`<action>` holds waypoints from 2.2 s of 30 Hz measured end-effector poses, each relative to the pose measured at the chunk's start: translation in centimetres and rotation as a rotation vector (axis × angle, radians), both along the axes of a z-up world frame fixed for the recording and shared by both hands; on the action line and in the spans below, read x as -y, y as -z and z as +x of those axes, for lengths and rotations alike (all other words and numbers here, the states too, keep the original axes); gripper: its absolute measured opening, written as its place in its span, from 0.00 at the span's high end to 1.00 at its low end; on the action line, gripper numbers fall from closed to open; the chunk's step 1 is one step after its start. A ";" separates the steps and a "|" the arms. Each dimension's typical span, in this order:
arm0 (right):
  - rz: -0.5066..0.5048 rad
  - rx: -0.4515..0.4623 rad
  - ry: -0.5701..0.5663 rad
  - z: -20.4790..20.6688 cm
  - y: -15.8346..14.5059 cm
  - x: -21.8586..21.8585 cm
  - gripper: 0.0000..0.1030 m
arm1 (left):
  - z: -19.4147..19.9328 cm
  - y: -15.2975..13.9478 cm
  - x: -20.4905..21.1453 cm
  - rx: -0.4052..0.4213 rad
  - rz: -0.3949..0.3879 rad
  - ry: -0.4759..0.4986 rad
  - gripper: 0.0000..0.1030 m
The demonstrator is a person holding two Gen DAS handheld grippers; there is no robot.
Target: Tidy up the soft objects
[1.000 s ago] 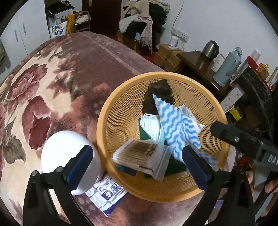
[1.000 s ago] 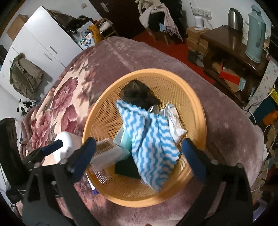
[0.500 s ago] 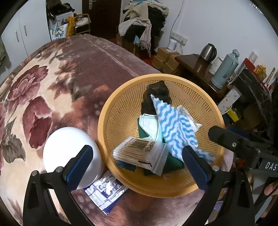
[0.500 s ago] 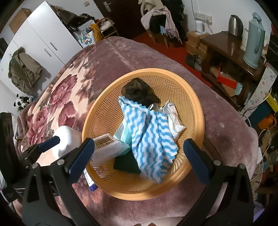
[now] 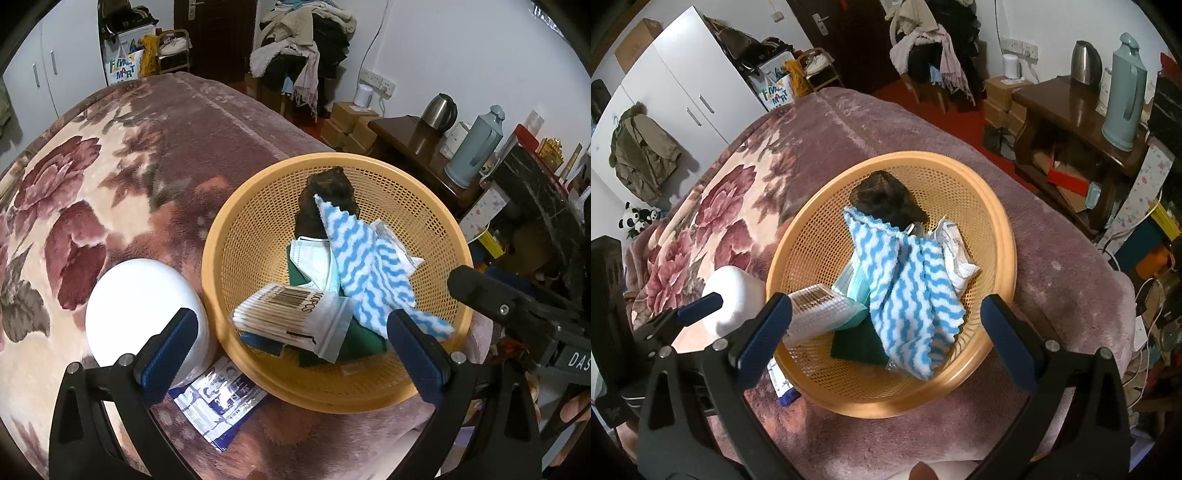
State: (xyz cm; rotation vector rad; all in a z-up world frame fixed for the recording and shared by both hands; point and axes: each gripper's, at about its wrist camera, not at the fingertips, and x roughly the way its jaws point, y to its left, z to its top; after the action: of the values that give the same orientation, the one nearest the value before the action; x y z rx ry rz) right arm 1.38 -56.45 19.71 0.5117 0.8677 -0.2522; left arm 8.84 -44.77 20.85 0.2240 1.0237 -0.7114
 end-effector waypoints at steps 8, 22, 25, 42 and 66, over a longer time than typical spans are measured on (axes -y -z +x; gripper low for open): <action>-0.021 0.020 0.026 -0.8 -0.4 0.3 0.00 | -0.8 -0.1 0.6 0.021 -0.002 0.010 0.01; -0.040 0.015 0.030 -1.3 0.2 0.3 0.00 | -1.2 0.7 1.2 0.022 0.003 0.008 0.01; -0.026 0.012 0.041 -1.5 0.6 0.4 0.01 | -1.5 1.0 1.3 0.019 0.008 0.011 0.01; -0.118 -0.010 0.081 -1.8 0.8 -0.2 0.01 | -1.3 1.6 1.0 0.024 0.007 -0.039 0.01; -0.184 0.001 0.104 -1.7 0.2 -1.7 0.01 | -1.3 2.0 0.1 -0.029 -0.038 -0.027 0.01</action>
State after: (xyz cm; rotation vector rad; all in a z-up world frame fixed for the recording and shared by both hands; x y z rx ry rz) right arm -0.32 -54.73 19.56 0.3852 0.8084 -0.4229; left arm 7.58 -44.84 18.88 0.1667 1.0378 -0.7108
